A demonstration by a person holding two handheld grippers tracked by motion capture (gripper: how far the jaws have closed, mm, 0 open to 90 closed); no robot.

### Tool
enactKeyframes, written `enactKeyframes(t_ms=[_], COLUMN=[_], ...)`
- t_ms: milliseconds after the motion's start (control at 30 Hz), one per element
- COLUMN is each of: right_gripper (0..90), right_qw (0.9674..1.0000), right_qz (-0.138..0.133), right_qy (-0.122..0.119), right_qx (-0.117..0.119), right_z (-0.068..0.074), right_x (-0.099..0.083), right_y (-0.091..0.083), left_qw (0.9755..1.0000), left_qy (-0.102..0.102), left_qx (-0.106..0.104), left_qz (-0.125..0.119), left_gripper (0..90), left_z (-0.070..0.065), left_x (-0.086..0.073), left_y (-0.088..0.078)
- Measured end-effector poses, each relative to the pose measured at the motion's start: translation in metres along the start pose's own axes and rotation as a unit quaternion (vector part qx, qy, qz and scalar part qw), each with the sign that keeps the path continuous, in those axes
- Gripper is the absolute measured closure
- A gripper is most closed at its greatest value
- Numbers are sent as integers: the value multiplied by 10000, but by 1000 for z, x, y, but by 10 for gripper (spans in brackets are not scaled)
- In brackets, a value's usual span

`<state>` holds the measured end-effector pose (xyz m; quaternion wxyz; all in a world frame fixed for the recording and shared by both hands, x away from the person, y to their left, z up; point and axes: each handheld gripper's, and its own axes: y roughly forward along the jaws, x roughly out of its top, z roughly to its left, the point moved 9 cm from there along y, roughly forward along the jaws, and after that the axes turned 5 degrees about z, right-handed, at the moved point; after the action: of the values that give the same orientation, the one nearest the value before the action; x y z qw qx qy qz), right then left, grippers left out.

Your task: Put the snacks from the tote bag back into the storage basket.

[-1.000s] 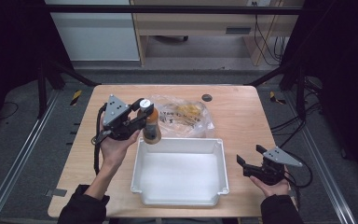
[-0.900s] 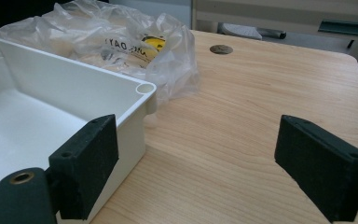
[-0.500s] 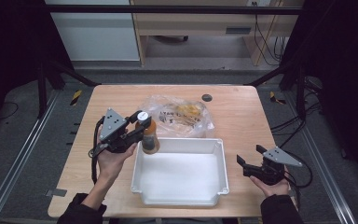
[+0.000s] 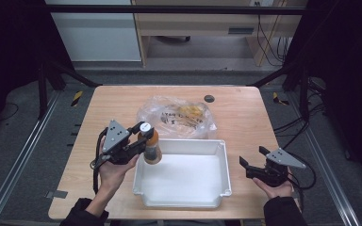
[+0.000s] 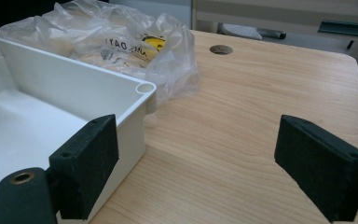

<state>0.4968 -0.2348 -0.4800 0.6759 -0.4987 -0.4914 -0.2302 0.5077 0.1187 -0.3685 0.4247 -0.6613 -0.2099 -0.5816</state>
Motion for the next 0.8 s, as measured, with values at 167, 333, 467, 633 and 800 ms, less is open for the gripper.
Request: enactKeyframes(t_ms=[167, 333, 467, 633, 800], right_gripper=[137, 137, 137, 138, 138], right_qw=[10000, 10000, 10000, 10000, 10000], right_qz=[-7, -6, -11, 9, 8], right_qy=[-1, -2, -16, -48, -70], right_qx=[2, 8, 7, -14, -15], right_z=[0, 1, 1, 1, 1], right_x=[0, 0, 0, -1, -1], right_y=[-1, -1, -1, -1, -1], left_qw=[9999, 9998, 9996, 9994, 9991], left_qy=[-10, -29, -14, -32, -30], left_qx=[-15, 32, 47, 19, 19], left_qz=[110, 214, 274, 355, 433], left_gripper=[591, 590, 590, 591, 591], left_z=[-2, -1, -1, -5, -8], left_x=[-10, -19, -24, -31, -39], left_y=[0, -1, 0, 0, 2])
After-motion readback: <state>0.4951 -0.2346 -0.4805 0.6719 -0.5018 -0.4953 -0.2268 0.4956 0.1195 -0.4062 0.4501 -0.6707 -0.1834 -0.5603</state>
